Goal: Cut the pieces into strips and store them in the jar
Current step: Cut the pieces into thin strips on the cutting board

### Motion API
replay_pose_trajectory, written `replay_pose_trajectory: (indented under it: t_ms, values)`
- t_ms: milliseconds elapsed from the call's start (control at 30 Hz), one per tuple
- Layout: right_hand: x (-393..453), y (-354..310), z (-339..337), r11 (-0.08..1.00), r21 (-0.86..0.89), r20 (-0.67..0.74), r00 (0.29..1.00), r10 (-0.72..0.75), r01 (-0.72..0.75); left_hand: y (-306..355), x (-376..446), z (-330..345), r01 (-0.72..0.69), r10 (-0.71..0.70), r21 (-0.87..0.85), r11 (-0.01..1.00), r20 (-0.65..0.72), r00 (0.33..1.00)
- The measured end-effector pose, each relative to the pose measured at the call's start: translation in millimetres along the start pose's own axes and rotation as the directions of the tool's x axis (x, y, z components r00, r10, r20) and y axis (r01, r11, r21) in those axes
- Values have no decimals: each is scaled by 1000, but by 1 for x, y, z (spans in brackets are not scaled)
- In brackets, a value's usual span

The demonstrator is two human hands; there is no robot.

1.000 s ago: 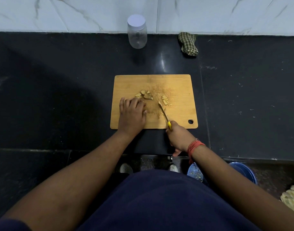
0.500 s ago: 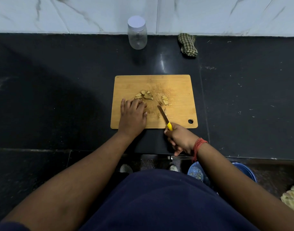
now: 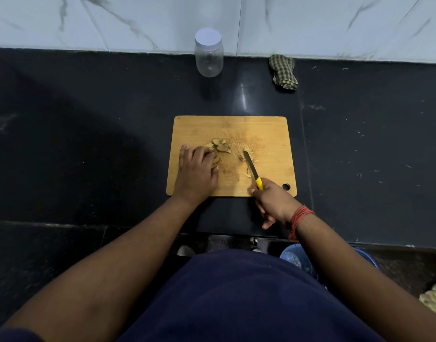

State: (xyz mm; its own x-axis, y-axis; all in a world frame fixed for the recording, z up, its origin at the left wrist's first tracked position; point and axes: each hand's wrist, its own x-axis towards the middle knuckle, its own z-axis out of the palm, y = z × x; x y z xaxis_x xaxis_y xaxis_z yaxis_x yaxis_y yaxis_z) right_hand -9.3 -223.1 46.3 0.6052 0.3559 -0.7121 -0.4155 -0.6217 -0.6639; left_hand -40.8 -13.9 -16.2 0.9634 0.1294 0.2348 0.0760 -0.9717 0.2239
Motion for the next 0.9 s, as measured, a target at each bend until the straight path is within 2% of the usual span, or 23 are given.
replay_pose_trajectory:
  t_ms: [167,267,467,600,767,900]
  values:
    - [3,-7,-4,997,-78,-45,999,19,-23,17,13,3,-245,243,21,969,67,968]
    - [1,-10,-6,988,-151,-33,999,22,-27,24,16,11,-322,313,47,946,140,939]
    - [-3,-7,-8,959,-274,-22,998,62,-66,23,13,19,-323,312,55,945,153,938]
    - [-1,-7,-13,955,-284,-84,995,60,-82,23,14,21,-318,309,36,947,148,939]
    - [-1,-10,-12,938,-342,-52,998,37,-52,23,14,20,-311,307,16,950,135,942]
    - [0,-10,-16,941,-326,-115,992,51,-86,24,14,19,-318,316,-5,948,123,941]
